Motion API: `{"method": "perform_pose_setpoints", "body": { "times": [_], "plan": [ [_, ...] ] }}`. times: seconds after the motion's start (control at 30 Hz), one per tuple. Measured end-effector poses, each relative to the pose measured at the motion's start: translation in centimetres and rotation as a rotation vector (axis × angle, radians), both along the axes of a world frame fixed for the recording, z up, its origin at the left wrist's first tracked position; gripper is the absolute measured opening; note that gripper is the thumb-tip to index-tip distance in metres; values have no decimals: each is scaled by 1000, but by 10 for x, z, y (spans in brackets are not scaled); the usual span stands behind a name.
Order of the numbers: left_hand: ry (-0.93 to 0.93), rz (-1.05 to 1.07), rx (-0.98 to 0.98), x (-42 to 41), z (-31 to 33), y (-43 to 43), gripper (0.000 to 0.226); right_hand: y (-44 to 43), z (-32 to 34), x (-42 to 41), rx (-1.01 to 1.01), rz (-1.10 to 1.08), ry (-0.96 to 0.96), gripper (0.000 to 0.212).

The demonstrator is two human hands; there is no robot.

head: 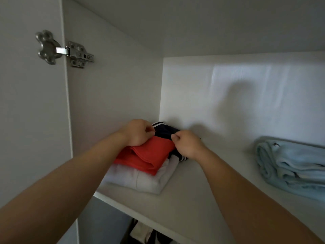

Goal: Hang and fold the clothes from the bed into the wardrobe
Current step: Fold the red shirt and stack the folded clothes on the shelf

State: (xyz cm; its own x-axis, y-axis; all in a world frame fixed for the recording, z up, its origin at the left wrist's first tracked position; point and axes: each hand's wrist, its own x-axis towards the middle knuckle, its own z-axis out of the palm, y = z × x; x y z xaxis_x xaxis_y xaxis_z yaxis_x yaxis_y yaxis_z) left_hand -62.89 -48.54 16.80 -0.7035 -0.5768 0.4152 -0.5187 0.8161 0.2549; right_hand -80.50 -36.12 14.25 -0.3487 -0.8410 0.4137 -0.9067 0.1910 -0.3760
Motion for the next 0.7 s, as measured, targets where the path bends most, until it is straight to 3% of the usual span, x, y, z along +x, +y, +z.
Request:
{"method": "perform_pose_setpoints", "body": {
  "times": [0.2,0.4,0.7],
  "plan": [
    [0,57,-34,40,-17,40,30,26,2,39,13,118,37,27],
    [38,90,1,68,-42,65,44,39,-8,59,23,73,56,38],
    [152,92,-36,126,-88,125,51,89,-32,115,-63,42,-19,27]
  ]
}}
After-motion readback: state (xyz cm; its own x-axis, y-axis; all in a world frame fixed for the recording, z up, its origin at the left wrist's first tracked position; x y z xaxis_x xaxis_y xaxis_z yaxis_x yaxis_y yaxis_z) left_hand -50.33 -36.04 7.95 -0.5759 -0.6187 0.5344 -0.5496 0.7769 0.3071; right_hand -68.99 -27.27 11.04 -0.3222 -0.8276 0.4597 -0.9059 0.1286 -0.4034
